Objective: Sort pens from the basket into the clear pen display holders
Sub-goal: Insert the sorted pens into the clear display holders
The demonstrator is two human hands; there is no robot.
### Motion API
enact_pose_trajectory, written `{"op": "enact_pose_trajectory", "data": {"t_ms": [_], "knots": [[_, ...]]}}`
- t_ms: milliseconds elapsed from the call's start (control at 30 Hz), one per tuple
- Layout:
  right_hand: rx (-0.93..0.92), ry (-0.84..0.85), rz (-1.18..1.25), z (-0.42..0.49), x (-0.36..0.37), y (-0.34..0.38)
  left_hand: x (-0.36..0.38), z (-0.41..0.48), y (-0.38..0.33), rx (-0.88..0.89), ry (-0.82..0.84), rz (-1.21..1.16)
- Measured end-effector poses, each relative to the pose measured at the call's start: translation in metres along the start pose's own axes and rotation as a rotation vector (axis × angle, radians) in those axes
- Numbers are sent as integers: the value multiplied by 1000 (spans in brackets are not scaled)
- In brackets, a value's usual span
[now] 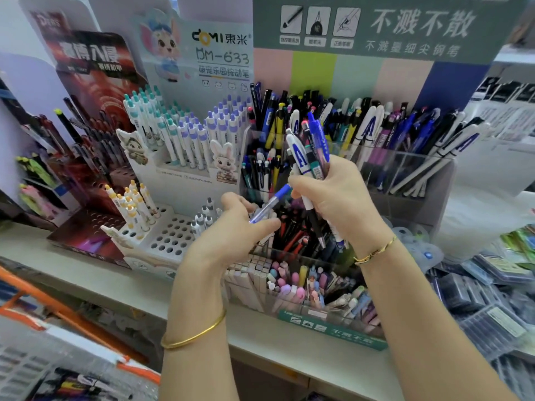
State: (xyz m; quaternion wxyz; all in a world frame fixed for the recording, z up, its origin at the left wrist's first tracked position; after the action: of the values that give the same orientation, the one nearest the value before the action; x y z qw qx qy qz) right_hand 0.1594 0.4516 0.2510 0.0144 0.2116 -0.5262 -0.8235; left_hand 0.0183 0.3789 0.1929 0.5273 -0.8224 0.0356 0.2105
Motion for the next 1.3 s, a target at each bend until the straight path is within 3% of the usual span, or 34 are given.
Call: {"op": "enact_pose_trajectory", "data": {"t_ms": [133,267,400,467,567,667,767,833,933,1067,1300], "knots": [[-157,19,-249,5,-3,12,-11,-9,-16,120,-44,86],[-114,233,-354,6,9,10,-22,-14,-31,215,-76,-10],[35,428,-143,-2,17,3,-25,-11,-32,204,-129,-320],[143,435,67,-7,20,-4,-23,-8,-30,207,-169,-452],[223,414,269,-11,25,-16,-15,0,-30,244,-219,-440],[273,497,388,-17,28,-24,-7,7,-28,267,-250,-451],[278,458,420,-14,23,-29,5,9,-24,212,-173,-526],[285,352,434,-11,19,-31,24,7,-28,136,9,-594],[245,261,329,-10,16,-29,56,-1,-42,44,227,-833],[99,212,91,-5,6,-18,75,-5,-53,-53,222,-1134],[-43,323,-271,4,-7,-10,94,-5,-64,-114,140,-1249]]}}
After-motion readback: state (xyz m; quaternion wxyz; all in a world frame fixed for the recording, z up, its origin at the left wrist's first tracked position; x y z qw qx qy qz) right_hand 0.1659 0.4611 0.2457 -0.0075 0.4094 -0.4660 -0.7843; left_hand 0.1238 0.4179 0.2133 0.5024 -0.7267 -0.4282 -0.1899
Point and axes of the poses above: each hand's wrist, its own z-axis towards the middle knuckle, its own x-axis out of the palm, y = z × x, the point moved 5 cm from there along z, towards the middle knuckle, and after that the axes turned 6 degrees about -x, right-handed, at the moved point
